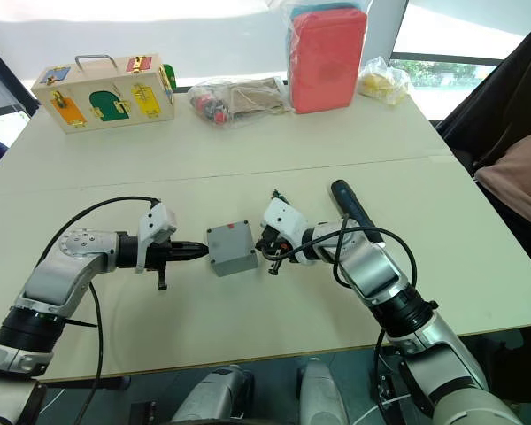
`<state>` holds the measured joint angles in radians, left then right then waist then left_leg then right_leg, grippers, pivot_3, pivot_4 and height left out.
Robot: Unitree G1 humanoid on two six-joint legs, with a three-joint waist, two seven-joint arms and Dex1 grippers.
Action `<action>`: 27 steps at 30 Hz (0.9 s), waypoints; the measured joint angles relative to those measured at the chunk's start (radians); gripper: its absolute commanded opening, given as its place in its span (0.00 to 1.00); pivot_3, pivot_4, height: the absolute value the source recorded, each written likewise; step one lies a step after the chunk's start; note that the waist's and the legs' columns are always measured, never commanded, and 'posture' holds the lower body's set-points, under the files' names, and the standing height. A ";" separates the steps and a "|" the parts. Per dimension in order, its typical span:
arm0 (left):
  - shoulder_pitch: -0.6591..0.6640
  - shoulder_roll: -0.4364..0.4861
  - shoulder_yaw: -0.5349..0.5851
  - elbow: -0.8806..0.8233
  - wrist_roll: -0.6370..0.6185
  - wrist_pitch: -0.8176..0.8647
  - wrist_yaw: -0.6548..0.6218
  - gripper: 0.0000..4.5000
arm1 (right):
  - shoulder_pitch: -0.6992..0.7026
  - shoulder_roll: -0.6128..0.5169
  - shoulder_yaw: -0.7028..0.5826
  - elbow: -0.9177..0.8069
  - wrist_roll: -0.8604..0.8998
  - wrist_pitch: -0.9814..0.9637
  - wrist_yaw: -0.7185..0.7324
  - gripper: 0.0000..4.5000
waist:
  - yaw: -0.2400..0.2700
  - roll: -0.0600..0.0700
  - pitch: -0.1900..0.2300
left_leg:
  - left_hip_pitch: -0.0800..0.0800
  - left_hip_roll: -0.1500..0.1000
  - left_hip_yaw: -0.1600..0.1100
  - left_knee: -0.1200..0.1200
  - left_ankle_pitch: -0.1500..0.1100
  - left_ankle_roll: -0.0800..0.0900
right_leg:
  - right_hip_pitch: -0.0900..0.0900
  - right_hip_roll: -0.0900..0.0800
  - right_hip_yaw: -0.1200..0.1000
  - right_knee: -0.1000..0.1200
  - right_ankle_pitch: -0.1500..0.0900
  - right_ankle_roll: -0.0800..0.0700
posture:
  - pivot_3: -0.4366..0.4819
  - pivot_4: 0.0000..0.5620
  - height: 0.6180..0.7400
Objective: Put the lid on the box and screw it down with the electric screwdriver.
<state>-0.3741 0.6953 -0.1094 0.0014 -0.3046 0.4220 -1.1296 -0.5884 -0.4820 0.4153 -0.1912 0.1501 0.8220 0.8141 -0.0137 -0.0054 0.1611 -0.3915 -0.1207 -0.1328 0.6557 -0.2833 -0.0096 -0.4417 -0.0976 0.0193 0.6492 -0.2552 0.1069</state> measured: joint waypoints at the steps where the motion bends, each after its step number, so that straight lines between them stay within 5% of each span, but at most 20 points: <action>1: 0.000 0.000 0.000 0.000 0.000 0.000 0.000 0.00 | 0.002 0.000 0.000 -0.008 0.000 0.009 -0.001 0.01 | 0.000 0.000 0.000 | 0.000 0.000 0.000 0.000 0.000 0.000 | 0.000 0.000 0.000 0.000 0.000 0.000 | 0.48 0.27 1.00; 11: 0.014 0.015 0.010 -0.026 -0.006 0.005 -0.007 0.00 | 0.010 -0.003 -0.008 -0.059 0.001 0.047 -0.022 0.01 | 0.000 0.000 0.000 | 0.000 0.000 0.000 0.000 0.000 0.000 | 0.000 0.000 0.000 0.000 0.000 0.000 | 0.48 0.27 1.00; 18: 0.051 0.102 0.145 -0.190 -0.115 0.098 0.003 0.00 | -0.017 -0.029 -0.146 -0.076 0.012 0.014 -0.061 0.01 | 0.002 0.000 0.000 | 0.000 0.000 0.000 0.000 0.000 0.000 | 0.000 0.000 0.001 0.000 0.000 0.000 | 0.48 0.27 1.00; 27: -0.041 0.111 0.237 -0.246 -0.186 0.166 0.093 0.00 | -0.144 0.085 -0.242 0.266 -0.001 -0.094 -0.191 0.74 | -0.003 0.000 0.000 | 0.000 0.000 0.000 0.000 0.000 0.000 | 0.000 0.000 0.001 0.000 0.000 0.000 | 0.48 0.27 1.00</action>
<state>-0.4147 0.8059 0.1278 -0.2447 -0.4904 0.5883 -1.0364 -0.7322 -0.3974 0.1734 0.0743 0.1493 0.7278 0.6228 -0.0168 -0.0056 0.1612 -0.3914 -0.1207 -0.1325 0.6562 -0.2833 -0.0096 -0.4413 -0.0975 0.0199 0.6492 -0.2552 0.1069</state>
